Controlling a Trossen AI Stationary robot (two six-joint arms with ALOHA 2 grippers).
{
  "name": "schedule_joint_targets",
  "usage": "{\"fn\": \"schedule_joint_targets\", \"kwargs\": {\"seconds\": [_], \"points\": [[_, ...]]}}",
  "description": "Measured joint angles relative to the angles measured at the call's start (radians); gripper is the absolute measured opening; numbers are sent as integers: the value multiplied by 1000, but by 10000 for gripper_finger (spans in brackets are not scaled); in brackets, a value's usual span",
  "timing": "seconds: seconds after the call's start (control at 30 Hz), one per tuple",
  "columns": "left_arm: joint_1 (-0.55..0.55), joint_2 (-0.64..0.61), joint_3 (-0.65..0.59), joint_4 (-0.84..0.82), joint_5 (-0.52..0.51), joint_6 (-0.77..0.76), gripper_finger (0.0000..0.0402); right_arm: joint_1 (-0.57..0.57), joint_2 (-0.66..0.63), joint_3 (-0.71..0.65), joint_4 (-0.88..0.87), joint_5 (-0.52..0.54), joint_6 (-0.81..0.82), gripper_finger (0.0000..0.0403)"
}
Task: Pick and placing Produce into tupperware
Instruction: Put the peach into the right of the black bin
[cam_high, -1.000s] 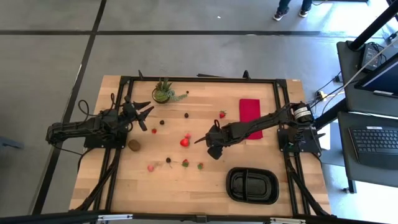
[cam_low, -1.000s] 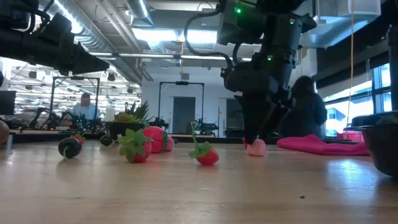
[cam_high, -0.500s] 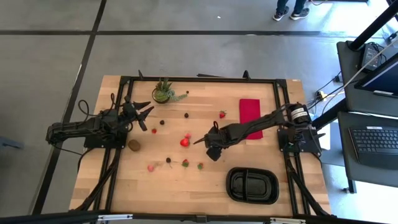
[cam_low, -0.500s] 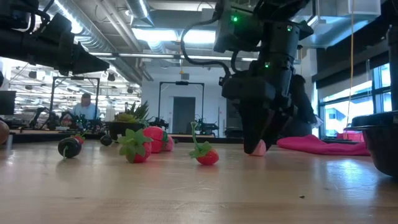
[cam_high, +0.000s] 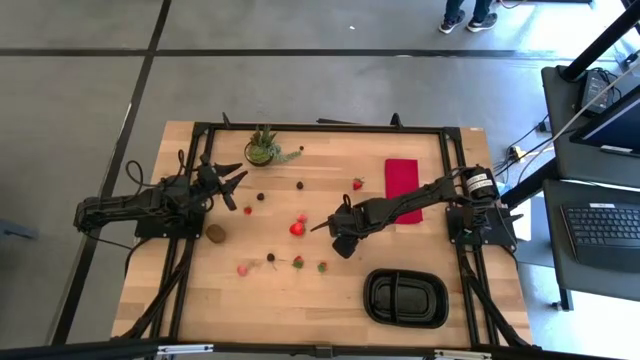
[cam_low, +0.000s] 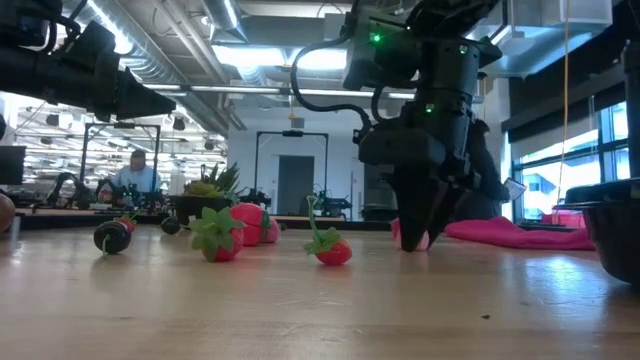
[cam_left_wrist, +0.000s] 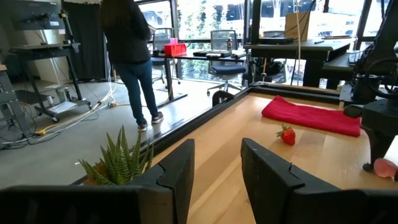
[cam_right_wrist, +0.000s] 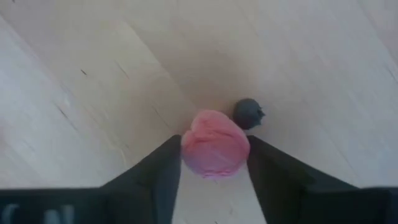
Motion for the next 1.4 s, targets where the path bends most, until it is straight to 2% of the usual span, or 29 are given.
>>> {"fn": "schedule_joint_targets", "kwargs": {"seconds": [0.13, 0.23, 0.37, 0.53, 0.7, 0.83, 0.97, 1.23, 1.4], "points": [[0, 0, 0, 0, 0, 0, 124, 0, 0, 0, 1, -3, -2, 117], [0, 0, 0, 0, 0, 0, 124, 0, 0, 0, 2, -7, -22, 100], [0, 0, 0, 0, 0, 0, 124, 3, -2, 16, -28, -48, -27, 103], [0, 0, 0, 0, 0, 0, 124, 41, -29, 92, -152, -91, -23, 108], [0, 0, 0, 0, 0, 0, 124, 115, -86, 189, -321, -91, 75, 99], [0, 0, 0, 0, 0, 0, 124, 214, -145, 246, -408, -90, 253, 103], [0, 0, 0, 0, 0, -1, 124, 340, -188, 250, -433, -55, 502, 106], [0, 0, 0, 0, 1, -1, 124, 606, -176, 245, -466, -37, 1067, 107], [0, 0, 0, 0, 1, -2, 124, 716, -176, 245, -521, 1, 1305, 107]]}}
